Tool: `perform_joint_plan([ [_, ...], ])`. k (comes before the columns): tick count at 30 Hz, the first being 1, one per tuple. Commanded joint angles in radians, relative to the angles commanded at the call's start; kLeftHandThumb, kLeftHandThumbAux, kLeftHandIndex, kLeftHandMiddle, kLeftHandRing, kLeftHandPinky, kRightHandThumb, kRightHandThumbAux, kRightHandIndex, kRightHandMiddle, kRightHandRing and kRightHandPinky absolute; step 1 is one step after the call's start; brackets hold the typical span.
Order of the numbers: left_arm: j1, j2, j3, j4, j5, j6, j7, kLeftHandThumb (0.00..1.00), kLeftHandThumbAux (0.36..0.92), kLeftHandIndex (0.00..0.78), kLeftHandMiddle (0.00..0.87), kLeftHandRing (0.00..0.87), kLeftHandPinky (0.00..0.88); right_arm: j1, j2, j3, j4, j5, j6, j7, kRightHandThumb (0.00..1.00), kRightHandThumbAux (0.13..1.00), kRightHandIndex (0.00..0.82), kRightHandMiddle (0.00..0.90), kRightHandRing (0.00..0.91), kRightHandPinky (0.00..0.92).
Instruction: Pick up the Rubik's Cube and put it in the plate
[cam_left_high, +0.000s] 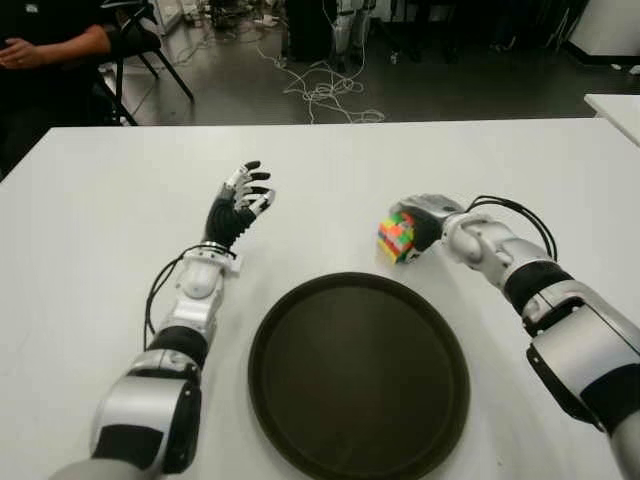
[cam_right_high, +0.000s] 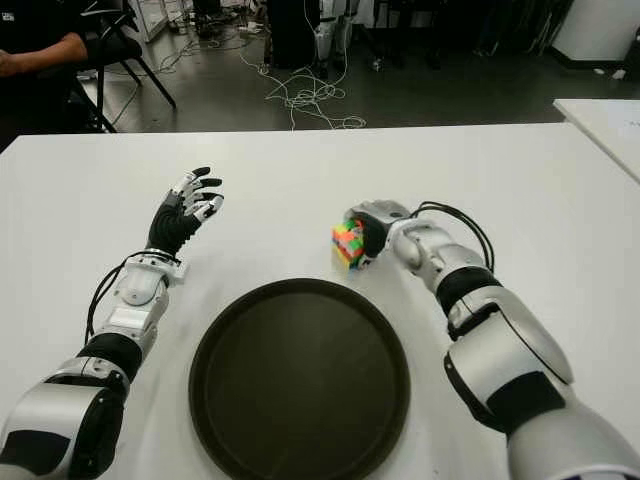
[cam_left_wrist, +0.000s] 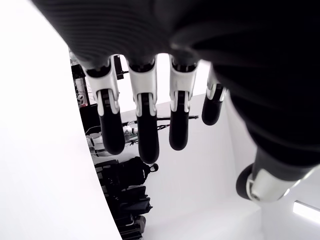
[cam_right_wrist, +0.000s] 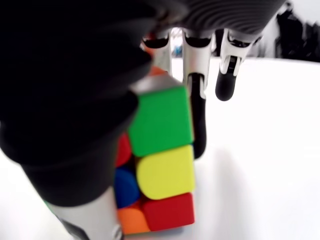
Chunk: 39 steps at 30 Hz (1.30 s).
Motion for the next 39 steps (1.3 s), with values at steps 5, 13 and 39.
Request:
perform_joint_plan([
  [5,-0.002,0.001,-0.001,0.002,0.004,0.003,0.007,0.102,0.579,0.154,0.249,0.286,0.308,0.000,0.000,-0.007,0.012,0.008,0.001,-0.013,0.664,0.740,0.427,0.647,0.647,0.621],
  [13,0.002,0.002,-0.008,-0.004,0.012,0.005,0.016,0.094,0.584,0.149,0.240,0.278,0.301,0.003,-0.004,-0.010,0.018,0.007,0.006,-0.035,0.687,0.733,0.425,0.651,0.651,0.630],
  [39,0.002,0.004,-0.010,-0.002,0.010,0.007,0.017,0.089,0.604,0.167,0.254,0.284,0.286,0.000,-0.013,-0.062,0.001,0.022,0.049,-0.126,0.685,0.735,0.426,0.683,0.682,0.664],
])
